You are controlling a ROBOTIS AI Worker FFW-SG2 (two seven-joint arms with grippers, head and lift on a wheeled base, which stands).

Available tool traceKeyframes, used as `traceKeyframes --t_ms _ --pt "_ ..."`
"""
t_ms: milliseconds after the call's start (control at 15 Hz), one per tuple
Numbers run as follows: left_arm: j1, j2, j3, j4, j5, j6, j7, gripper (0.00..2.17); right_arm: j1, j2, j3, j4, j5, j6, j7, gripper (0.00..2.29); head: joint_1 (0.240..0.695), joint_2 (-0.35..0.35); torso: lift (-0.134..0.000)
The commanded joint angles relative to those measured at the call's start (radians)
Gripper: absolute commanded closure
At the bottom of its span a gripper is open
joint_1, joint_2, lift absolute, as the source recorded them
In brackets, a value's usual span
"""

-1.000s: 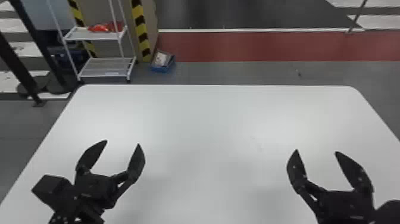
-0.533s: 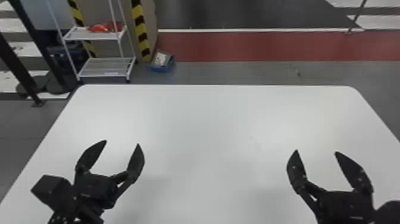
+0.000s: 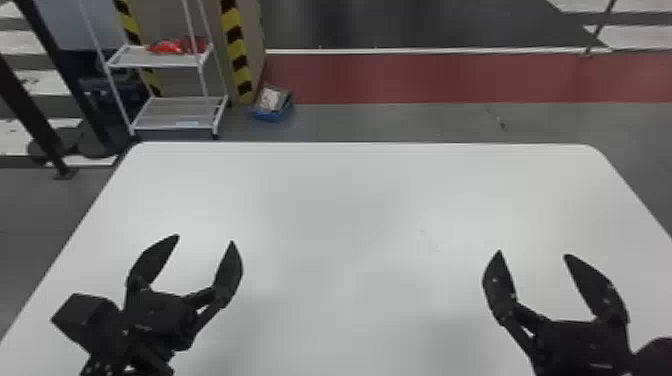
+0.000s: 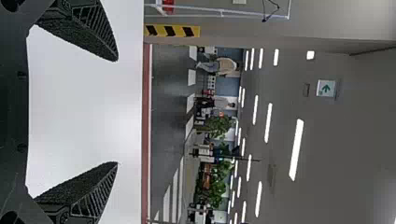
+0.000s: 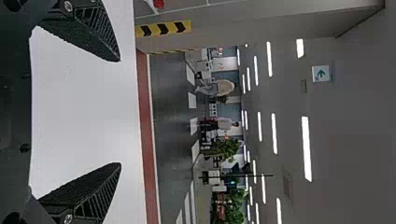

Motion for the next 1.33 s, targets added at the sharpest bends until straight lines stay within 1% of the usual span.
traceKeyframes --t_ms 0,400,600,867,1267 --pt "0.000 -0.001 0.000 -0.004 -0.001 0.000 0.000 0.08 -0.002 0.000 0.001 -0.005 0.000 0.005 0.001 0.08 0.695 0.027 -0.123" --pt "0.000 0.000 0.000 -0.010 -0.001 0.000 0.000 0.08 -0.009 0.000 0.006 -0.018 0.006 0.035 0.001 0.08 0.695 0.028 -0.123" --pt "-0.001 0.000 -0.003 -0.008 0.001 0.000 0.000 0.08 -0.011 0.000 0.006 -0.018 0.006 0.035 0.001 0.08 0.695 0.031 -0.123" --pt "-0.003 0.010 -0.002 -0.008 0.002 0.000 0.002 0.08 -0.006 0.000 0.001 -0.016 0.006 0.023 0.000 0.08 0.695 0.030 -0.123" --pt "-0.003 0.011 -0.002 -0.007 0.005 0.000 0.000 0.08 -0.003 0.002 0.001 -0.010 0.005 0.017 0.000 0.08 0.695 0.028 -0.123"
